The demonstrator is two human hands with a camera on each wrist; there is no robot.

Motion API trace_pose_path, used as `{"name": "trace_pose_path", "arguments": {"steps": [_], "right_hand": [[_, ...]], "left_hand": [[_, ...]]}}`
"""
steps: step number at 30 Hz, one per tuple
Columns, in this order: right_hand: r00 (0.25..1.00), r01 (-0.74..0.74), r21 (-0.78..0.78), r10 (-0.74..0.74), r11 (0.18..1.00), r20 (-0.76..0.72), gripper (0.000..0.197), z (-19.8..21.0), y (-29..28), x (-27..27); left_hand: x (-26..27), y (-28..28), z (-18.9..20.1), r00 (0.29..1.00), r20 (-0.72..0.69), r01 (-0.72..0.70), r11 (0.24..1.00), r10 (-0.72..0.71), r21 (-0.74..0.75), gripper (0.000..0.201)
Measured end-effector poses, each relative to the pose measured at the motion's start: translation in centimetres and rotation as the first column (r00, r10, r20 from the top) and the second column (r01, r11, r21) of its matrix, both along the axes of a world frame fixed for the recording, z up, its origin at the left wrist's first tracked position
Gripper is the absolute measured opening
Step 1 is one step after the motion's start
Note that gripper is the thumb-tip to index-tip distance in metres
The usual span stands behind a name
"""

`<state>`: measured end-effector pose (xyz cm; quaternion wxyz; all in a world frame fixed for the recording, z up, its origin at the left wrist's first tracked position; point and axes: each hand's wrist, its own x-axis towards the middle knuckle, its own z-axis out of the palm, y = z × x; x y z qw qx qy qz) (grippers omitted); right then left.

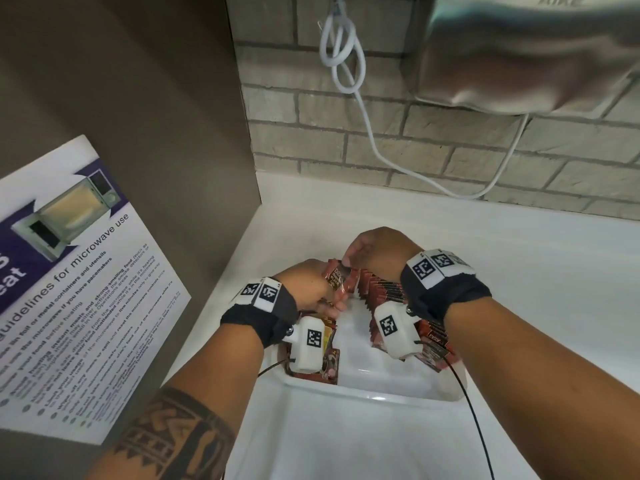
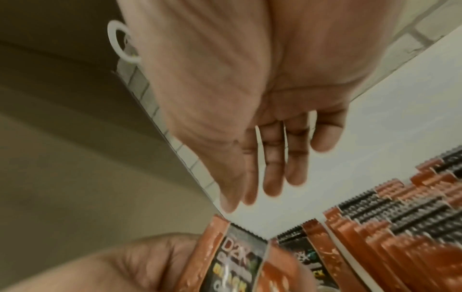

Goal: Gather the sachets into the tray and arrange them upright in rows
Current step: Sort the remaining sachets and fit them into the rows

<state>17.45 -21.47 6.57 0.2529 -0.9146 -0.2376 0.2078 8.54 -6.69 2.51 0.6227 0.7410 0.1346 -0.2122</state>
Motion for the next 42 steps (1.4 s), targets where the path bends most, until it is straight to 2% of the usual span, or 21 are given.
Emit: {"name": "trace_pose_path", "arguments": {"steps": [2,3,7,13,16,19,20,21,22,23,24,26,29,31,35,38,42], "right_hand": [[0.998,-0.006,0.053,0.009,0.999,-0.061,0.009,0.2,-0.6,-0.3],[0.997,0.007,0.09,0.0,0.996,-0.079,0.009,0.2,-0.8,-0.5],[0.995,0.047,0.197,-0.028,0.979,-0.098,0.014,1.0,-1.4,-1.0],[0.999,0.005,0.196,0.002,0.981,-0.036,0.01,3.0,-1.7,-1.3],[0.999,-0.036,0.151,0.038,0.988,-0.014,0.006,3.5,-1.6,-1.4],[0.999,-0.015,0.13,0.01,0.991,0.036,0.006,3.3,-1.0,-1.3],[0.998,-0.012,0.107,0.005,0.994,0.066,0.008,3.2,-0.8,-1.2],[0.995,-0.011,0.075,0.004,0.997,0.096,0.009,3.1,-0.7,-1.1],[0.994,-0.011,0.043,0.006,0.999,0.112,0.01,2.9,-0.5,-1.0],[0.993,-0.01,0.013,0.008,1.0,0.115,0.008,2.7,-0.3,-0.9],[0.993,-0.012,-0.021,0.014,1.0,0.113,0.008,2.5,-0.2,-0.9],[0.993,-0.006,-0.118,0.02,0.993,0.113,0.013,1.6,0.4,-0.9],[0.99,0.021,-0.291,0.021,0.957,0.138,0.019,0.0,1.3,-1.0],[0.989,0.044,-0.313,0.003,0.949,0.149,0.02,-0.8,1.7,-1.0],[0.982,0.059,-0.403,0.019,0.913,0.187,0.02,-1.8,2.3,-0.8],[0.987,0.061,-0.385,0.002,0.921,0.163,0.016,-2.3,2.6,-0.3],[0.986,0.063,-0.36,-0.003,0.931,0.166,0.017,-2.5,2.7,0.2]], "left_hand": [[-0.7,0.0,0.0,0.997,0.044,-0.051,0.97,0.063,-0.237,0.023],[-0.9,0.0,-0.1,0.995,0.064,-0.053,0.95,0.076,-0.307,0.025],[-1.8,-0.3,0.0,0.984,0.138,-0.05,0.917,0.113,-0.396,0.032],[-2.4,-0.3,0.8,0.96,0.236,-0.108,0.976,0.152,-0.19,0.025],[-2.4,-0.4,0.9,0.945,0.294,-0.121,0.987,0.146,-0.101,0.02],[-2.4,0.0,0.9,0.928,0.33,-0.194,0.98,0.172,0.034,0.023],[-2.4,0.2,0.9,0.937,0.314,-0.213,0.964,0.155,0.16,0.028],[-2.3,0.4,1.0,0.956,0.273,-0.207,0.913,0.112,0.35,0.034],[-2.3,0.6,1.0,0.977,0.204,-0.169,0.812,0.062,0.559,0.042],[-2.3,0.7,1.0,0.991,0.132,-0.112,0.702,0.026,0.703,0.048],[-2.1,0.7,0.7,0.997,0.075,-0.052,0.643,-0.009,0.764,0.052],[-1.7,0.6,-0.1,0.994,0.011,0.064,0.642,-0.112,0.764,0.048],[-0.8,-0.1,-1.1,0.978,0.001,0.149,0.695,-0.21,0.704,0.029],[0.1,-0.8,-1.6,0.966,-0.007,0.19,0.695,-0.258,0.694,0.031],[1.9,-1.1,-3.3,0.941,-0.096,0.289,0.629,-0.323,0.721,0.036],[3.1,-1.0,-4.7,0.926,-0.147,0.335,0.576,-0.348,0.746,0.037],[4.2,-0.9,-5.5,0.908,-0.176,0.373,0.54,-0.38,0.754,0.036]]}}
